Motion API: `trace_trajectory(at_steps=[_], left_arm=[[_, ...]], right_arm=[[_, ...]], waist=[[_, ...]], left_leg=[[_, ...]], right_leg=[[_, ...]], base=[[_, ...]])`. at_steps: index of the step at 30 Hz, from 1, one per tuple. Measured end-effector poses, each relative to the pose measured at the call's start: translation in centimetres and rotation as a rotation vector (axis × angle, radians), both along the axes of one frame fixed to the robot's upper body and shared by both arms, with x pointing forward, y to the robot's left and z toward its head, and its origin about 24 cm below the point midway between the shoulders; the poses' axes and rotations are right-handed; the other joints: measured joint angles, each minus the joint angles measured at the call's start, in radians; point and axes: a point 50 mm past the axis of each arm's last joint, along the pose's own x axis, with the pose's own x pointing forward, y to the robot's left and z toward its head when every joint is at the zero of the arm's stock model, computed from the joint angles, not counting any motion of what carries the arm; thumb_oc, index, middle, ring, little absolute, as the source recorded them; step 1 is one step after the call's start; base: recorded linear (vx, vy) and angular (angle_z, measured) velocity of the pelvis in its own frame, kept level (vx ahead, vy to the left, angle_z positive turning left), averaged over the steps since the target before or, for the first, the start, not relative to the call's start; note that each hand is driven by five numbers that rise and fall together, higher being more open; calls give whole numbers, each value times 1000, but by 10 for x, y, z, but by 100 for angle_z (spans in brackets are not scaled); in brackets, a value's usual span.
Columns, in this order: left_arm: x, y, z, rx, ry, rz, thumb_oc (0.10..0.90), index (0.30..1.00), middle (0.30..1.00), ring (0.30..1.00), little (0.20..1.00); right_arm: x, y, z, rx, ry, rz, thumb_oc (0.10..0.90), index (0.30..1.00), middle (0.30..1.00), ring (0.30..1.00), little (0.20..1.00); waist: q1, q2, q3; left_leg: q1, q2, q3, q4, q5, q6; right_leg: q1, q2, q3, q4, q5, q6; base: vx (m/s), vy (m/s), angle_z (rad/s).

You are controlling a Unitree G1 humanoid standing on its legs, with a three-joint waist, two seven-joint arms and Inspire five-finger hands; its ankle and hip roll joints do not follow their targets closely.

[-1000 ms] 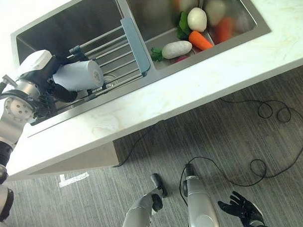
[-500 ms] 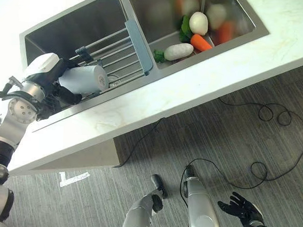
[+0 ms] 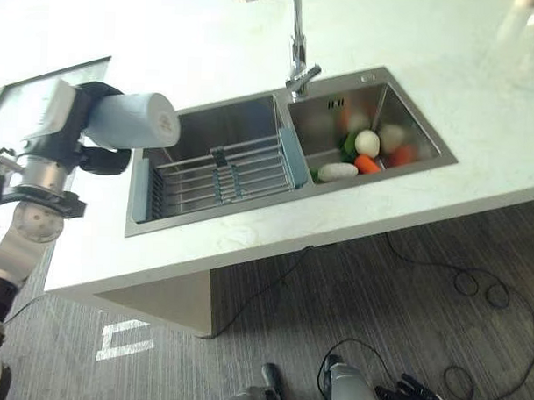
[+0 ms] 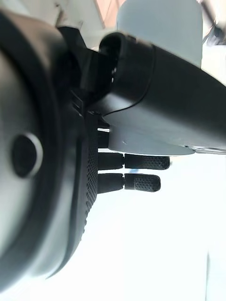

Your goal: Place the dishes in the dishwasher.

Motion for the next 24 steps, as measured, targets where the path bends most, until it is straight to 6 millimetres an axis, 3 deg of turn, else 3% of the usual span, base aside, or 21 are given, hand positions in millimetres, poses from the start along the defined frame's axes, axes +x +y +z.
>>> trace_trajectory(at_steps=[1, 4, 8, 10, 12, 14, 15, 16, 18, 21, 24], left_arm=[[-6, 8, 2, -14, -36, 32, 400, 300, 300, 300, 300], [-14, 17, 6, -39, -80, 69, 400, 300, 300, 300, 300], [-20, 20, -4, -41, -57, 80, 400, 300, 300, 300, 300], [-27, 22, -13, -46, -41, 84, 400, 300, 300, 300, 300], [-38, 20, -35, -83, -2, 77, 400, 300, 300, 300, 300], [-46, 19, -50, -98, 35, 74, 400, 300, 300, 300, 300], [-50, 11, -67, -181, 25, 53, 400, 300, 300, 300, 300], [-55, 13, -73, -203, 25, 68, 400, 300, 300, 300, 300], [-56, 12, -87, -308, -32, 86, 400, 300, 300, 300, 300], [-64, 16, -114, -360, -26, 161, 400, 300, 300, 300, 300], [-64, 11, -120, -357, -32, 153, 400, 300, 300, 300, 300]], right_arm=[[-5, 0, -1, 2, 15, -3, 800, 900, 900, 900, 900], [-1, 1, -1, 2, 15, 25, 800, 900, 900, 900, 900], [-8, 5, -5, 47, 83, 86, 800, 900, 900, 900, 900], [-8, 5, -6, 58, 107, 112, 800, 900, 900, 900, 900], [-12, 4, -7, 56, 144, 158, 800, 900, 900, 900, 900], [-14, 0, -5, 44, 155, 194, 800, 900, 900, 900, 900], [-21, -4, -5, 38, 173, 206, 800, 900, 900, 900, 900], [-13, -9, -2, 23, 161, 212, 800, 900, 900, 900, 900], [-12, -23, 3, -30, 167, 187, 800, 900, 900, 900, 900], [-1, -28, 7, -51, 118, 138, 800, 900, 900, 900, 900], [9, -34, 13, -66, 43, 97, 800, 900, 900, 900, 900]], waist=[[17, 0, -29], [41, -1, -35], [60, -7, -80], [81, -9, -83], [105, -8, -98], [121, -1, -98], [127, 10, -91], [173, 15, -87], [170, 29, -80], [169, -23, -50], [156, -26, -43]], left_leg=[[2, 0, -3, 0, -1, 2], [23, 0, -17, -2, 1, 3], [24, 2, -44, -8, 2, -11], [25, 4, -66, -12, 7, -19], [5, 9, -122, -29, 24, -40], [-8, 26, -123, -77, 42, -45], [-26, 73, -53, -123, 35, -59], [-73, 137, -14, -68, 38, -83], [-98, 198, 47, -18, 56, -154], [0, 196, 64, 37, 52, -165], [94, 191, 102, 72, 14, -172]], right_leg=[[2, 0, -3, 1, -5, -1], [31, 0, -14, 1, -11, -5], [41, 1, -35, 4, -23, -6], [54, 4, -50, 17, -26, -14], [68, 18, -91, 5, -27, -37], [69, 18, -126, 6, -20, -47], [72, 7, -136, -25, 1, -69], [65, -3, -171, -31, -17, -82], [87, -36, -276, -53, -13, -76], [125, -153, -341, -63, 9, -46], [130, -228, -397, -107, 67, -23]], base=[[-64, -107, 12], [-75, -130, 11], [-61, -159, 17], [-83, -205, 28], [-203, -190, 69], [-321, -96, 157], [-483, 72, 263], [-490, 146, 261], [-312, 182, 149], [-293, 251, 120], [-258, 275, 84]])
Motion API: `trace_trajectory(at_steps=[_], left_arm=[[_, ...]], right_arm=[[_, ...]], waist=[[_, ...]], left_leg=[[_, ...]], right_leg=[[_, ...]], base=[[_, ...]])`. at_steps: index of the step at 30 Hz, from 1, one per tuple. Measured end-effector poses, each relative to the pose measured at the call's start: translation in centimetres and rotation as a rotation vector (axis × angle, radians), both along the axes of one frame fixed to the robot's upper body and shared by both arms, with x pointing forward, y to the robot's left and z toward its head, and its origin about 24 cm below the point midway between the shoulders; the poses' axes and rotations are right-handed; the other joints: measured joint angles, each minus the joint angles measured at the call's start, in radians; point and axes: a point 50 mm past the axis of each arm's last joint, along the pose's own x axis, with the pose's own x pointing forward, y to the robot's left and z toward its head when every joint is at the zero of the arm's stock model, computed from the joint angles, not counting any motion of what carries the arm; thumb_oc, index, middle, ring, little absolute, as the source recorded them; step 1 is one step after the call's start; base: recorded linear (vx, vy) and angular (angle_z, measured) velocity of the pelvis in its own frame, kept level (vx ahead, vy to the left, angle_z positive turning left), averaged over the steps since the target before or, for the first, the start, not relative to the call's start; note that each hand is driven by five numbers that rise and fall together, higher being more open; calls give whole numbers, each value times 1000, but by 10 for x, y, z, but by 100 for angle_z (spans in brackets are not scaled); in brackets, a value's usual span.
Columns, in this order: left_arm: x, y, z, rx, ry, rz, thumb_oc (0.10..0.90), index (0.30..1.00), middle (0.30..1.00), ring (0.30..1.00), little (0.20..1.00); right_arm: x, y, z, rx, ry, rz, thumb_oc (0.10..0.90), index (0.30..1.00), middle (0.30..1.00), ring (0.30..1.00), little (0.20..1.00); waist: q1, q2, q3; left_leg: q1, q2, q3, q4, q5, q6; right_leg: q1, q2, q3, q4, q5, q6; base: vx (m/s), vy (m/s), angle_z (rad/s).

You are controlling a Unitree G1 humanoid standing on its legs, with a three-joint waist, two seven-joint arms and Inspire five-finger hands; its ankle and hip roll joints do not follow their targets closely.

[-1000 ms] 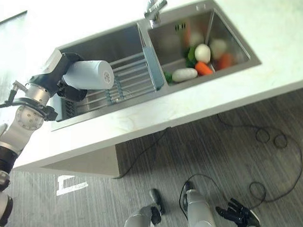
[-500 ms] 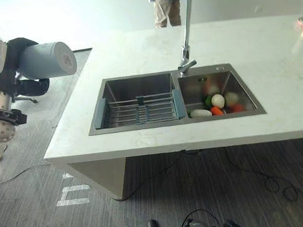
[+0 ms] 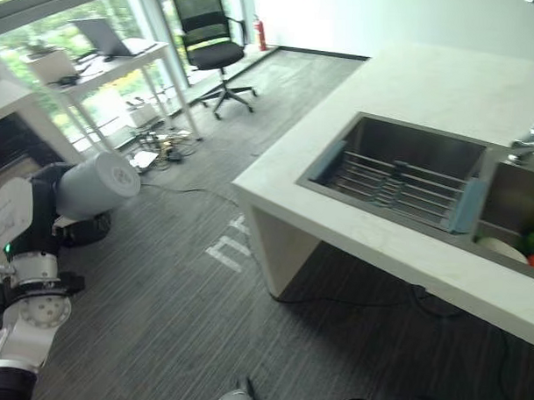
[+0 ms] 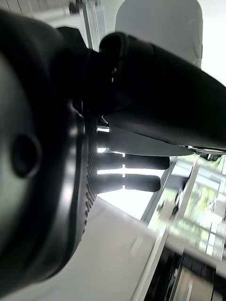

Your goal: Place the dishes in the dishwasher.

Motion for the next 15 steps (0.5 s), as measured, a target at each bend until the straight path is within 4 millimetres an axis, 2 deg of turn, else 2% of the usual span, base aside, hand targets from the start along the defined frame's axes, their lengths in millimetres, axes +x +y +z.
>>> trace_trajectory(at_steps=[1, 2, 3, 4, 5, 6, 7, 8, 9, 10, 11, 12, 13, 14, 15], left_arm=[[1, -3, 3, 10, -12, -16, 400, 300, 300, 300, 300], [4, -6, 6, 11, -33, -39, 400, 300, 300, 300, 300], [10, -11, 14, 14, -69, -70, 400, 300, 300, 300, 300], [15, -16, 21, 15, -103, -92, 400, 300, 300, 300, 300], [16, -18, 25, 19, -121, -104, 400, 300, 300, 300, 300], [17, -20, 27, 20, -126, -110, 400, 300, 300, 300, 300], [17, -20, 28, 24, -126, -109, 400, 300, 300, 300, 300], [16, -19, 29, 27, -126, -107, 400, 300, 300, 300, 300], [15, -23, 33, 30, -134, -115, 400, 300, 300, 300, 300], [16, -24, 35, 32, -140, -119, 400, 300, 300, 300, 300], [17, -25, 33, 29, -130, -116, 400, 300, 300, 300, 300], [19, -30, 31, 18, -122, -116, 400, 300, 300, 300, 300], [26, -42, 30, 16, -119, -164, 400, 300, 300, 300, 300], [29, -54, 28, 23, -108, -215, 400, 300, 300, 300, 300], [30, -56, 24, 15, -100, -221, 400, 300, 300, 300, 300]], right_arm=[[0, -5, 2, -15, -8, -1, 800, 900, 900, 900, 900], [-3, -6, 2, -17, -5, -8, 800, 900, 900, 900, 900], [-8, -4, 0, -10, 9, -24, 800, 900, 900, 900, 900], [-13, -2, -2, 5, 18, -54, 800, 900, 900, 900, 900], [-18, -1, -4, 18, 12, -104, 800, 900, 900, 900, 900], [-19, 0, -5, 20, 12, -129, 800, 900, 900, 900, 900], [-20, 3, -7, 21, 19, -139, 800, 900, 900, 900, 900], [-20, 11, -11, 36, 20, -150, 800, 900, 900, 900, 900], [-12, 19, -13, 39, 7, -149, 800, 900, 900, 900, 900], [-10, 26, -15, 53, 3, -144, 800, 900, 900, 900, 900], [-3, 33, -16, 73, -3, -120, 800, 900, 900, 900, 900], [4, 42, -17, 93, -24, -113, 800, 900, 900, 900, 900], [5, 52, -20, 118, -36, -118, 800, 900, 900, 900, 900], [2, 59, -23, 136, -26, -128, 800, 900, 900, 900, 900], [6, 61, -22, 139, -43, -124, 800, 900, 900, 900, 900]], waist=[[-18, 22, -2], [-46, 39, -2], [-65, 36, 2], [-71, 27, 3], [-80, 26, 3], [-77, 26, 3], [-60, 18, 2], [-38, 5, 2], [-11, 4, 3], [2, 1, 4], [4, 1, 5], [2, 12, 8], [-10, 17, 11], [-22, 23, 23], [-27, 33, 34]], left_leg=[[39, -5, 21, 0, -11, 39], [77, -17, 38, -15, -27, 84], [74, -68, 82, -52, -60, 115], [52, -111, 108, -75, -72, 130], [29, -144, 101, -73, -92, 151], [15, -175, 84, -53, -102, 168], [6, -196, 61, -27, -127, 190], [3, -226, 58, 13, -157, 215], [-27, -234, 50, 72, -197, 248], [-41, -234, 42, 88, -207, 258], [-49, -242, 27, 92, -211, 271], [-62, -252, -37, 92, -214, 302], [-64, -273, -117, 78, -195, 317], [-40, -297, -195, 31, -150, 330], [-8, -322, -262, -34, -106, 324]], right_leg=[[-5, -22, -7, 9, 5, 15], [-11, -49, 5, 37, 5, 14], [-38, -87, 35, 62, -6, 32], [-53, -108, 70, 55, -3, 47], [-49, -130, 77, 28, 6, 71], [-32, -137, 89, -4, 28, 91], [-13, -140, 113, -20, 78, 106], [7, -156, 112, -17, 148, 152], [4, -168, 101, -13, 205, 165], [1, -175, 86, -4, 205, 166], [-3, -175, 71, 32, 168, 165], [22, -128, 81, 47, 93, 165], [48, -52, 156, 80, -3, 155], [42, 63, 243, 100, -96, 132], [-7, 156, 324, 132, -135, 111]], base=[[-300, 421, 135], [-237, 429, 164], [-166, 452, 172], [-78, 438, 153], [-49, 452, 115], [-40, 478, 79], [-69, 564, 50], [-74, 486, 42], [-64, 445, 32], [-17, 260, 37], [6, 251, 60], [-47, 143, 137], [-38, 112, 209], [-24, 119, 240], [68, 91, 258]])
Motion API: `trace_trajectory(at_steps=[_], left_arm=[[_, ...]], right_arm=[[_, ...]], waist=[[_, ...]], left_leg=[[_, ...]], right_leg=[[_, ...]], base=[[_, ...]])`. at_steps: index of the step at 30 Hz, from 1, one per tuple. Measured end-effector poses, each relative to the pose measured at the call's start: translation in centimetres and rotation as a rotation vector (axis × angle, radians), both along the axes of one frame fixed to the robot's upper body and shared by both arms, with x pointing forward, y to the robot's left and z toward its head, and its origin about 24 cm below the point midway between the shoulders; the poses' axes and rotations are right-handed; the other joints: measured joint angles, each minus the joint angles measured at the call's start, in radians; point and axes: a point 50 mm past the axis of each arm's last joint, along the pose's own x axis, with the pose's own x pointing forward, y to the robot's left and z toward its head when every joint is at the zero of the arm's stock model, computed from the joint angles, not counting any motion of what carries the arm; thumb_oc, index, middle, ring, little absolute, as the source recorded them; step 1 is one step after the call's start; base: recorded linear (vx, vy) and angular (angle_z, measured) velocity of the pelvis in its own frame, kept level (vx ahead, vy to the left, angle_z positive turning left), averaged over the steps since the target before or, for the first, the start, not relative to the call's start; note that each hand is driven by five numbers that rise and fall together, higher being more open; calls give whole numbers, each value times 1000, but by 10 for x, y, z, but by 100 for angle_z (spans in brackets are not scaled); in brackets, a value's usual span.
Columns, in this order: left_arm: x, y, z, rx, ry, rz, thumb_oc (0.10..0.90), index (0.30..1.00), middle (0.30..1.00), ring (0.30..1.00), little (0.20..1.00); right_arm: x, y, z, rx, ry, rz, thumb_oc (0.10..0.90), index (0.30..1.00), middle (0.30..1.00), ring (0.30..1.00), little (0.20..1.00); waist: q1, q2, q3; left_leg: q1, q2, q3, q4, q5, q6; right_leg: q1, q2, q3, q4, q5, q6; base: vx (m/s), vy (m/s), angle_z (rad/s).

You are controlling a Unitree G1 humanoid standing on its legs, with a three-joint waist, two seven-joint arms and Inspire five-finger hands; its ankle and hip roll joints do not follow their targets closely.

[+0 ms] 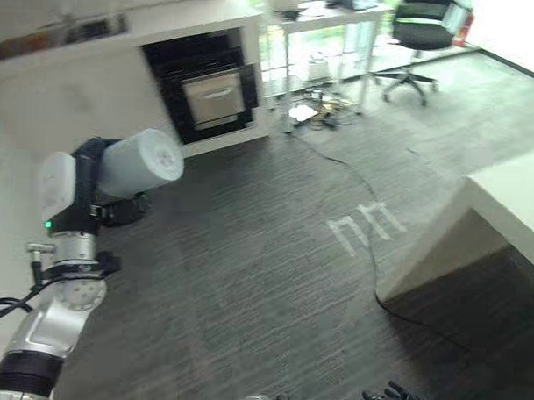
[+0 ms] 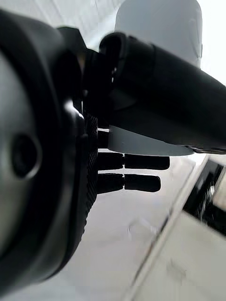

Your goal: Place the dishes in the dishwasher.

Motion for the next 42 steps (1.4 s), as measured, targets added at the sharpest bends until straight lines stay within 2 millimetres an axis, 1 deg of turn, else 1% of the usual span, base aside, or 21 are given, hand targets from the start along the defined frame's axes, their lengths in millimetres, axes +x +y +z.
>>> trace_trajectory(at_steps=[1, 2, 3, 4, 5, 6, 8, 12, 13, 14, 16, 17, 18, 19, 20, 22, 25, 27, 29, 30, 42], left_arm=[[2, -7, -8, -47, 2, -12, 400, 300, 300, 300, 300], [3, -12, -12, -61, 7, -26, 400, 300, 300, 300, 300], [2, -13, -14, -63, 23, -38, 400, 300, 300, 300, 300], [2, -15, -18, -71, 45, -52, 400, 300, 300, 300, 300], [3, -19, -15, -69, 36, -73, 400, 300, 300, 300, 300], [2, -24, -20, -92, 39, -84, 400, 300, 300, 300, 300], [-1, -35, -41, -117, 105, -107, 400, 300, 300, 300, 300], [-4, -38, -48, -41, 147, -116, 400, 300, 300, 300, 300], [-3, -39, -46, -18, 141, -123, 400, 300, 300, 300, 300], [-2, -40, -45, -7, 139, -129, 400, 300, 300, 300, 300], [0, -44, -40, 0, 125, -154, 400, 300, 300, 300, 300], [2, -47, -34, 3, 106, -175, 400, 300, 300, 300, 300], [7, -52, -24, 13, 67, -213, 400, 300, 300, 300, 300], [13, -55, -11, 18, 26, -239, 400, 300, 300, 300, 300], [15, -58, -5, 24, 6, -252, 400, 300, 300, 300, 300], [15, -57, -3, 34, 8, -256, 400, 300, 300, 300, 300], [13, -57, -5, 54, 36, -285, 400, 300, 300, 300, 300], [14, -60, 0, 67, 21, -310, 400, 300, 300, 300, 300], [14, -58, 0, 74, 30, -307, 400, 300, 300, 300, 300], [14, -57, 1, 76, 29, -303, 400, 300, 300, 300, 300], [16, -57, 4, 121, 93, -342, 400, 300, 300, 300, 300]], right_arm=[[0, 0, 1, -7, -19, 17, 800, 900, 900, 900, 900], [0, 1, 3, -9, -36, 33, 800, 900, 900, 900, 900], [1, 2, 3, -4, -43, 48, 800, 900, 900, 900, 900], [2, 7, 2, 12, -42, 100, 800, 900, 900, 900, 900], [-2, 8, 2, 20, -41, 118, 800, 900, 900, 900, 900], [0, 2, 3, 5, -40, 107, 800, 900, 900, 900, 900], [3, -7, 6, -20, -47, 71, 800, 900, 900, 900, 900], [13, -3, 6, 29, -62, 81, 800, 900, 900, 900, 900], [12, 0, 5, 52, -62, 80, 800, 900, 900, 900, 900], [12, 1, 5, 64, -56, 87, 800, 900, 900, 900, 900], [6, 0, 3, 75, -43, 92, 800, 900, 900, 900, 900], [3, -1, 3, 79, -40, 86, 800, 900, 900, 900, 900], [0, -2, 3, 90, -43, 55, 800, 900, 900, 900, 900], [1, -6, 4, 92, -57, 26, 800, 900, 900, 900, 900], [8, -10, 7, 87, -79, 7, 800, 900, 900, 900, 900], [18, -18, 12, 69, -109, 6, 800, 900, 900, 900, 900], [29, -42, 25, 15, -163, 22, 800, 900, 900, 900, 900], [16, -36, 17, 44, -105, 3, 800, 900, 900, 900, 900], [-19, -18, 3, 99, -13, -23, 800, 900, 900, 900, 900], [-22, -14, 1, 109, -12, -38, 800, 900, 900, 900, 900], [-8, -7, 3, 100, -60, -15, 800, 900, 900, 900, 900]], waist=[[-6, 12, 8], [-16, 11, 8], [-13, 3, 8], [-8, -64, 7], [-26, -92, 7], [-20, -84, 15], [-10, -61, 17], [-5, -52, 14], [-7, -59, 14], [-3, -56, 13], [-6, -67, 15], [-12, -73, 18], [-20, -76, 20], [-27, -76, 21], [-23, -76, 27], [-21, -70, 31], [-63, 17, 29], [-73, -17, 25], [-82, -35, 16], [-82, -39, 13], [-145, -71, -37]], left_leg=[[26, -23, -90, -46, 36, -18], [31, -34, -138, -59, 40, -34], [30, -40, -153, -69, 14, -93], [-10, -39, -68, 28, -60, -136], [-39, -19, -78, 79, -52, -88], [-37, -24, -100, 78, -63, -62], [-14, -29, -156, 36, -28, -71], [10, -28, -205, 9, -19, -76], [14, -32, -193, 9, -12, -87], [20, -31, -184, 5, -5, -102], [13, -38, -108, 6, 49, -195], [1, -18, -26, 24, 27, -197], [-16, 62, 79, 38, 24, -203], [-50, 143, 120, 55, 27, -224], [-71, 181, 89, 53, 27, -229], [-73, 184, 11, 25, 27, -230], [-44, 224, 19, -27, 57, -233], [-40, 169, 43, -57, 81, -218], [-35, 145, 54, -57, 88, -198], [-33, 144, 62, -55, 85, -194], [14, 171, 184, -38, 49, -180]], right_leg=[[-52, 134, 127, 37, -26, -32], [-69, 194, 169, 41, -32, -54], [-80, 230, 167, 35, -23, -82], [-65, 211, 193, -44, 19, -112], [-77, 174, 198, -40, 42, -105], [-86, 168, 180, 22, 10, -103], [-97, 179, 197, 36, -8, -78], [-90, 185, 149, -41, 5, -107], [-59, 169, 126, -96, 69, -107], [-41, 161, 102, -104, 76, -135], [-1, 117, 57, -131, 77, -147], [21, 101, 26, -154, 80, -153], [41, 88, -18, -167, 76, -170], [43, 86, -38, -167, 66, -171], [43, 82, -37, -167, 63, -167], [42, 75, -19, -164, 66, -157], [9, 93, -9, -87, 24, -115], [-47, 35, 38, -10, -4, -68], [-46, 24, 52, -22, 9, -51], [-46, 24, 60, -30, 17, -46], [-14, 64, 147, -169, 114, -14]], base=[[118, 11, 236], [112, -88, 202], [99, -105, 164], [74, -117, 164], [102, -143, 162], [102, -163, 119], [50, -207, 93], [56, -199, 52], [66, -146, 65], [31, -101, 64], [-52, -46, 85], [-54, 33, 128], [-24, 78, 138], [32, 114, 120], [25, 128, 64], [21, 90, -12], [38, 83, -29], [53, 88, -25], [46, 69, -8], [54, 78, -21], [7, 4, -33]])
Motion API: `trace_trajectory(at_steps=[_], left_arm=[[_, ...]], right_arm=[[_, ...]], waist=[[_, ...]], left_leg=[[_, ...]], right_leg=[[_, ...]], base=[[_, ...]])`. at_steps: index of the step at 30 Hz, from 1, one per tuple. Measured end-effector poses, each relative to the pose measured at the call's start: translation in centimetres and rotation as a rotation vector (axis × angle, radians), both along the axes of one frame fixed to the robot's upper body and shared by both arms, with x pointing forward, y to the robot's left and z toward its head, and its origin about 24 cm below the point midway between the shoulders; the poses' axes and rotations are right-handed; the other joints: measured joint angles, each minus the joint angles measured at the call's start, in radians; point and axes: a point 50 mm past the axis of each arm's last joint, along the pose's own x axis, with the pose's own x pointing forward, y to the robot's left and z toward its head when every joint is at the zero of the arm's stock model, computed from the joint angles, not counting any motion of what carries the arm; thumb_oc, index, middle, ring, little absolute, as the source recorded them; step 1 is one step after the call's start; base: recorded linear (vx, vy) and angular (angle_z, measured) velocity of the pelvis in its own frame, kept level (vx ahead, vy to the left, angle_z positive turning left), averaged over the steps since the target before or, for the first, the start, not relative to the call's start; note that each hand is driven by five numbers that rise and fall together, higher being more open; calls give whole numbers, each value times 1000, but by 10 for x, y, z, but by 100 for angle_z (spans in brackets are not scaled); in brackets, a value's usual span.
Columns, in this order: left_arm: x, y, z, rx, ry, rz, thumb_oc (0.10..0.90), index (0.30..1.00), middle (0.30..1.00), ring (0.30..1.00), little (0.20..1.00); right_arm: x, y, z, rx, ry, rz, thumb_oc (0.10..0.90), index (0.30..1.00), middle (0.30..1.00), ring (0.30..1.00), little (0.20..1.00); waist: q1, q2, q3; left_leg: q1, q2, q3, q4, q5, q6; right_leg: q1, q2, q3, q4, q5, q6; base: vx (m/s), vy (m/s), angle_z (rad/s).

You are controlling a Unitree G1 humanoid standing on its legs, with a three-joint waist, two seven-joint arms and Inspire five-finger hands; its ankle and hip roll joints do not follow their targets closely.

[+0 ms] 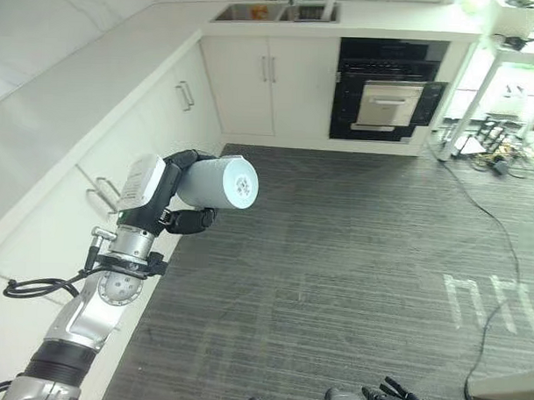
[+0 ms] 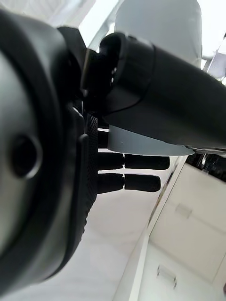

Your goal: Place the dishes in the dishwasher.

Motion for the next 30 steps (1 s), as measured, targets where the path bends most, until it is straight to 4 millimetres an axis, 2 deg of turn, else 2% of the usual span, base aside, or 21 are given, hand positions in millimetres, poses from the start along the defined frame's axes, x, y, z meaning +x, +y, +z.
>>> trace_trajectory(at_steps=[1, 2, 3, 5, 7, 8, 9, 10, 11, 12, 13, 14, 15, 16, 17, 18, 20, 22, 27, 29, 30], left_arm=[[0, -1, 0, 4, -1, -2, 400, 300, 300, 300, 300], [1, -1, 2, 22, -2, -8, 400, 300, 300, 300, 300], [4, -2, 4, 28, -2, -12, 400, 300, 300, 300, 300], [6, -5, 0, 22, 12, -12, 400, 300, 300, 300, 300], [7, -7, -8, 18, 43, -10, 400, 300, 300, 300, 300], [5, -5, -13, 16, 63, 4, 400, 300, 300, 300, 300], [-2, 0, -17, 18, 80, 29, 400, 300, 300, 300, 300], [-4, -2, -24, -9, 97, 41, 400, 300, 300, 300, 300], [-11, -7, -37, -46, 131, 52, 400, 300, 300, 300, 300], [-17, -9, -40, -47, 140, 44, 400, 300, 300, 300, 300], [-18, -11, -40, -50, 138, 36, 400, 300, 300, 300, 300], [-17, -12, -38, -50, 131, 31, 400, 300, 300, 300, 300], [-17, -14, -37, -63, 118, 27, 400, 300, 300, 300, 300], [-16, -14, -36, -61, 111, 22, 400, 300, 300, 300, 300], [-14, -14, -32, -57, 98, 19, 400, 300, 300, 300, 300], [-10, -15, -25, -57, 71, 17, 400, 300, 300, 300, 300], [-6, -15, -14, -60, 26, 14, 400, 300, 300, 300, 300], [-6, -13, -12, -65, 7, 24, 400, 300, 300, 300, 300], [-5, -13, -10, -58, -12, 3, 400, 300, 300, 300, 300], [-4, -12, -9, -57, -11, 10, 400, 300, 300, 300, 300], [-3, -9, -11, -54, 0, 24, 400, 300, 300, 300, 300]], right_arm=[[0, 3, -1, 5, 3, -8, 800, 900, 900, 900, 900], [0, 8, -3, 17, 11, -15, 800, 900, 900, 900, 900], [-2, 14, -5, 35, 15, -16, 800, 900, 900, 900, 900], [-13, 17, -9, 58, 40, -77, 800, 900, 900, 900, 900], [-18, 15, -10, 61, 45, -120, 800, 900, 900, 900, 900], [-19, 15, -9, 65, 38, -111, 800, 900, 900, 900, 900], [-19, 17, -10, 72, 37, -104, 800, 900, 900, 900, 900], [-15, 10, -7, 47, 31, -64, 800, 900, 900, 900, 900], [-10, -5, -1, 4, 10, -21, 800, 900, 900, 900, 900], [-3, -11, 3, -15, -10, -8, 800, 900, 900, 900, 900], [0, -16, 6, -27, -15, -3, 800, 900, 900, 900, 900], [1, -19, 7, -36, -14, 6, 800, 900, 900, 900, 900], [0, -23, 8, -53, 2, 15, 800, 900, 900, 900, 900], [-1, -30, 9, -70, 21, 22, 800, 900, 900, 900, 900], [-2, -35, 10, -83, 33, 18, 800, 900, 900, 900, 900], [-5, -35, 9, -85, 49, 10, 800, 900, 900, 900, 900], [-8, -27, 5, -67, 67, 12, 800, 900, 900, 900, 900], [-6, -20, 2, -51, 68, 29, 800, 900, 900, 900, 900], [-13, -14, -1, -50, 91, 29, 800, 900, 900, 900, 900], [-15, -12, -2, -52, 103, 24, 800, 900, 900, 900, 900], [-14, -12, -2, -52, 95, 26, 800, 900, 900, 900, 900]], waist=[[-8, 0, -1], [3, 3, -1], [5, -3, 0], [-5, -45, 4], [9, -52, 5], [8, -51, 6], [23, -68, -1], [32, -36, 9], [29, 9, 20], [38, 20, 21], [52, 11, 26], [42, -3, 29], [55, -12, 36], [78, -5, 37], [91, 14, 39], [84, 37, 41], [76, 45, 38], [71, 32, 42], [35, 46, 36], [38, 40, 36], [42, 36, 36]], left_leg=[[-7, 26, 18, 9, -1, -1], [-16, 67, 50, 15, 2, -2], [-26, 85, 62, 28, -1, -8], [-25, 96, 77, 54, -12, -33], [-27, 131, 74, 75, -13, -76], [-27, 164, 87, 77, -4, -101], [-9, 192, 94, 72, 12, -130], [0, 231, 46, 46, 15, -165], [31, 285, 1, -20, 75, -149], [33, 307, -17, -35, 128, -102], [18, 310, -30, -33, 242, -86], [-22, 303, -53, -4, 299, -108], [-66, 236, -98, 84, 184, -120], [-75, 145, -154, 77, 111, -125], [-92, 73, -168, 66, 59, -108], [-113, 49, -135, 66, 45, -90], [-129, 54, -111, 59, 47, -87], [-122, 48, -126, 42, 49, -84], [-57, 70, -126, 15, 48, -84], [-11, 45, -118, -28, 31, -52], [-11, 14, -106, -24, 21, -24]], right_leg=[[8, -2, -20, -43, 8, 1], [7, -17, -92, -55, 10, 20], [-16, -49, -103, 2, -6, 55], [-30, -177, -91, 86, -38, 118], [-32, -228, -68, 68, -26, 143], [-28, -222, -83, 72, -30, 136], [-27, -202, -122, 58, -37, 94], [-35, -152, -141, 90, 5, 69], [-65, -74, -151, 183, -76, 0], [-79, -37, -144, 200, -99, -37], [-85, -28, -151, 219, -113, -63], [-74, -31, -157, 210, -114, -87], [-62, -22, -150, 168, -98, -102], [-47, -11, -131, 112, -69, -112], [-16, 22, -130, 44, -35, -123], [21, 59, -160, 8, -30, -126], [47, 95, -176, 6, -43, -121], [58, 101, -167, 1, -41, -123], [56, 114, -160, 1, -41, -125], [43, 90, -152, 29, -48, -114], [32, 51, -149, 51, -66, -90]], base=[[-67, -340, -67], [-45, -483, -76], [-7, -453, -73], [45, -663, -45], [72, -637, -32], [59, -425, -40], [78, -371, -42], [156, -582, -41], [157, -525, -28], [147, -453, -25], [114, -271, -2], [100, -128, 12], [93, -64, -5], [86, -24, -49], [97, 16, -43], [98, 89, -17], [66, 127, -11], [57, 91, -38], [65, 87, -15], [50, 92, -4], [18, 56, -1]])
